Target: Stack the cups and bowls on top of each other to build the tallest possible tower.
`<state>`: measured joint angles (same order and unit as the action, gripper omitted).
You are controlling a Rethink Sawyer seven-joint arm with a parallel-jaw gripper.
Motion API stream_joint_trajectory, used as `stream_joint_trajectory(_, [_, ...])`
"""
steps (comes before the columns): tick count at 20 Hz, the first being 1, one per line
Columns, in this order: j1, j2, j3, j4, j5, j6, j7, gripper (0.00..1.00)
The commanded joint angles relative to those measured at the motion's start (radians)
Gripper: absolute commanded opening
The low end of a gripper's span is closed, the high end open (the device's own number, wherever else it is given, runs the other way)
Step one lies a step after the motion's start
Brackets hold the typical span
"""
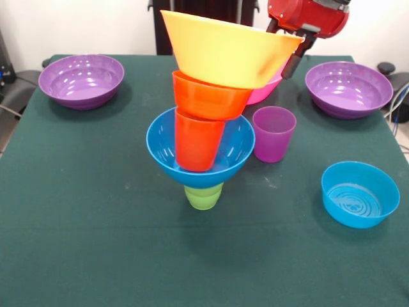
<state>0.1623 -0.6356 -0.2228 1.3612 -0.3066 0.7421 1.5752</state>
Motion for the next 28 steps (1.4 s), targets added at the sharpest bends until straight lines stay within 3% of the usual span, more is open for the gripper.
stream_joint_trajectory(1, [-0.022, 0.054, 0.117, 0.021, -0.025, 0.055, -0.028, 1.00])
stream_joint_trajectory(28, [-0.098, -0.002, 0.183, 0.015, -0.031, 0.134, -0.120, 1.00])
